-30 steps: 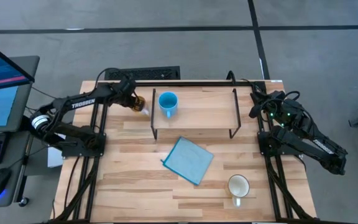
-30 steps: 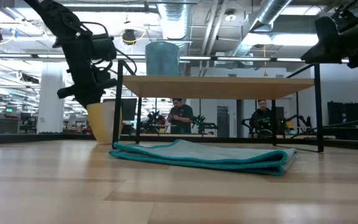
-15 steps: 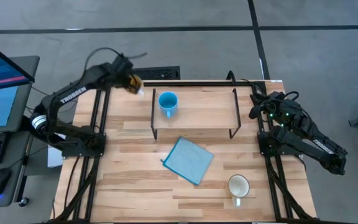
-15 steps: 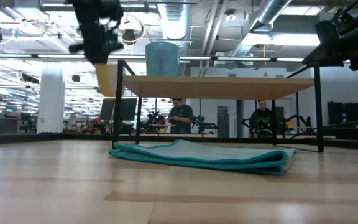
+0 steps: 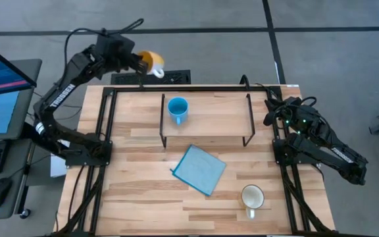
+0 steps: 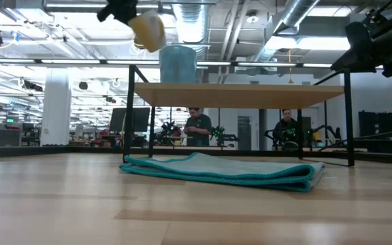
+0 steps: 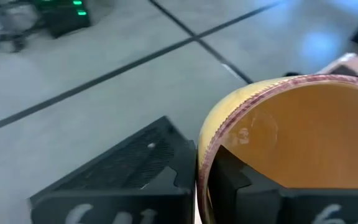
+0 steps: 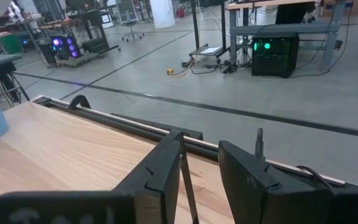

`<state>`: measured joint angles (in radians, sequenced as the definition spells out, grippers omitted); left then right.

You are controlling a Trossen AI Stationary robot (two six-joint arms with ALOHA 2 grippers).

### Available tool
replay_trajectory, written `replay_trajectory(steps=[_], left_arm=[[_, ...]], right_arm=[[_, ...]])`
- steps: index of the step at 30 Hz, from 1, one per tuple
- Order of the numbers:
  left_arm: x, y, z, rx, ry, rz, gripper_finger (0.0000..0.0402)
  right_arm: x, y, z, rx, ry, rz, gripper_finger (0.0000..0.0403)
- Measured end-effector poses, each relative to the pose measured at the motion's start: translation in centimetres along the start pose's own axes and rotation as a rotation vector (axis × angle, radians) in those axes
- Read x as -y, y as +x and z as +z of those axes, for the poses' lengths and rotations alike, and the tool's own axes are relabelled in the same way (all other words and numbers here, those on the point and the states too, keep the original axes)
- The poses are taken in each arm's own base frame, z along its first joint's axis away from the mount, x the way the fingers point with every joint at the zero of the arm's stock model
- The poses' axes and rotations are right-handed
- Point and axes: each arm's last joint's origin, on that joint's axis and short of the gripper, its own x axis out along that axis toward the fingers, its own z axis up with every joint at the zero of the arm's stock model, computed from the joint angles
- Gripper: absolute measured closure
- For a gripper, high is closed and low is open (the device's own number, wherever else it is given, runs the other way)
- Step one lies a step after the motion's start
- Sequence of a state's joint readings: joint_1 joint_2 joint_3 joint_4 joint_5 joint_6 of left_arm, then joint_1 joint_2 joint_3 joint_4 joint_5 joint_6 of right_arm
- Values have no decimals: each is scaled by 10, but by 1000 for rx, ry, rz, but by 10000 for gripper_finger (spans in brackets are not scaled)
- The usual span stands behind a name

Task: Stack small to large cups/mugs on shelf
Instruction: Put the yellow mug on the shelf

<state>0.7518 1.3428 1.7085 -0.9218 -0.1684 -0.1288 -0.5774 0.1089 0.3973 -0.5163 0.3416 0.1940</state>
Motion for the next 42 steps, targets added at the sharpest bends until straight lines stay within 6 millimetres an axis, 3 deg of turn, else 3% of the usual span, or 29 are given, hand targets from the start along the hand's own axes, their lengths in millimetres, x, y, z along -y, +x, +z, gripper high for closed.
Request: replay_trajectory(steps=[8,18,27,36,42], left_arm=[[34,24,31,3,81,-194,397],[83,56,57,-84,231,-271,397],[124,82,42,-134,304,-374,397],[161,76,30,-139,360,-469,397],[191,95,12,-183,421,-467,397]], right_arm=[[0,0,0,0,0,0,269],[0,0,0,0,26,0,269],[0,0,0,-1,25,1,269],[0,0,0,-4,24,0,269],[0,0,0,-4,24,0,269]])
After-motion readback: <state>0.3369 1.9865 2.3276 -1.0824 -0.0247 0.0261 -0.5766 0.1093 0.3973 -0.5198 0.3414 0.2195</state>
